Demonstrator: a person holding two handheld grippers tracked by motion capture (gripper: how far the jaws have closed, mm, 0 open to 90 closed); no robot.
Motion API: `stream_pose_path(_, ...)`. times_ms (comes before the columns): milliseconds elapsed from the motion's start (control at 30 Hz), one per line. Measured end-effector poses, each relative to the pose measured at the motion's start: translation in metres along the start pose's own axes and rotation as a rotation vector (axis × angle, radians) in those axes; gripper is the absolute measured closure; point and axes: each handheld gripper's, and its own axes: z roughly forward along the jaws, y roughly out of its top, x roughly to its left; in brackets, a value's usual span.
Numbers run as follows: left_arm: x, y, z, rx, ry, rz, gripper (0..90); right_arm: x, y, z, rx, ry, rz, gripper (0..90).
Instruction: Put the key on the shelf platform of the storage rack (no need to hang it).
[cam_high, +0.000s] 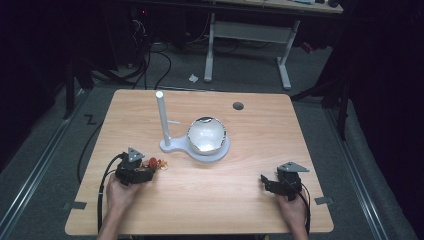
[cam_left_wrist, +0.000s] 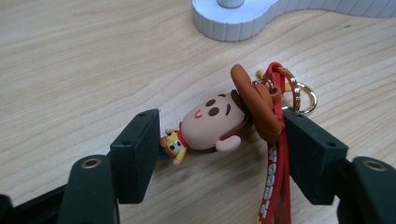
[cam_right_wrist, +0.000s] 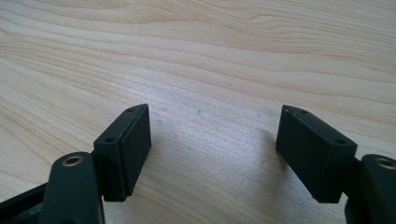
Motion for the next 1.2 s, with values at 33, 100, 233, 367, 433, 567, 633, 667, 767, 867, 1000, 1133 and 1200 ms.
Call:
stream_pose_path(33,0.000,0.000,-0.002,-0.006,0.002,-0.002,32.8,0.000,0.000,0.000,0.000,0.000,-0.001,26.8)
stream_pose_path(100,0.000,0.000,-0.004,-0.014,0.002,-0.006,32.9,0.000,0.000,0.000,0.000,0.000,0.000,26.8)
stream_pose_path(233,-0.003,0.002,-0.015,-0.043,-0.022,-0.017,32.9,0.000,0.000,0.000,0.000,0.000,0.000,26.8)
stream_pose_path(367,-0.007,0.005,-0.024,-0.060,-0.035,-0.010,32.9,0.000,0.000,0.000,0.000,0.000,0.000,26.8)
stream_pose_path(433,-0.008,0.006,-0.027,-0.066,-0.043,-0.015,32.9,0.000,0.000,0.000,0.000,0.000,0.000,26.8)
stream_pose_path(567,-0.015,0.014,-0.037,-0.086,-0.080,-0.002,32.9,0.000,0.000,0.000,0.000,0.000,0.000,26.8)
stream_pose_path(633,-0.016,0.015,-0.039,-0.093,-0.086,-0.004,32.9,0.000,0.000,0.000,0.000,0.000,0.000,26.7)
stream_pose_path(667,-0.016,0.016,-0.042,-0.101,-0.095,-0.009,32.9,0.000,0.000,0.000,0.000,0.000,0.000,26.8)
stream_pose_path(767,-0.019,0.021,-0.051,-0.120,-0.129,-0.035,33.0,0.000,0.000,0.000,0.000,0.000,0.000,26.7)
stream_pose_path(867,-0.023,0.025,-0.055,-0.124,-0.143,-0.018,33.0,0.000,0.000,0.000,0.000,0.000,-0.001,26.7)
stream_pose_path(1000,-0.029,0.030,-0.060,-0.140,-0.178,-0.015,33.0,0.000,0.000,0.000,0.000,0.000,0.000,26.7)
stream_pose_path(1133,-0.033,0.033,-0.061,-0.138,-0.194,-0.018,33.0,0.000,0.000,0.000,0.000,0.000,0.000,26.7)
stream_pose_path(1200,-0.035,0.037,-0.062,-0.144,-0.207,-0.010,33.1,0.000,0.000,0.000,0.000,0.000,-0.001,26.8)
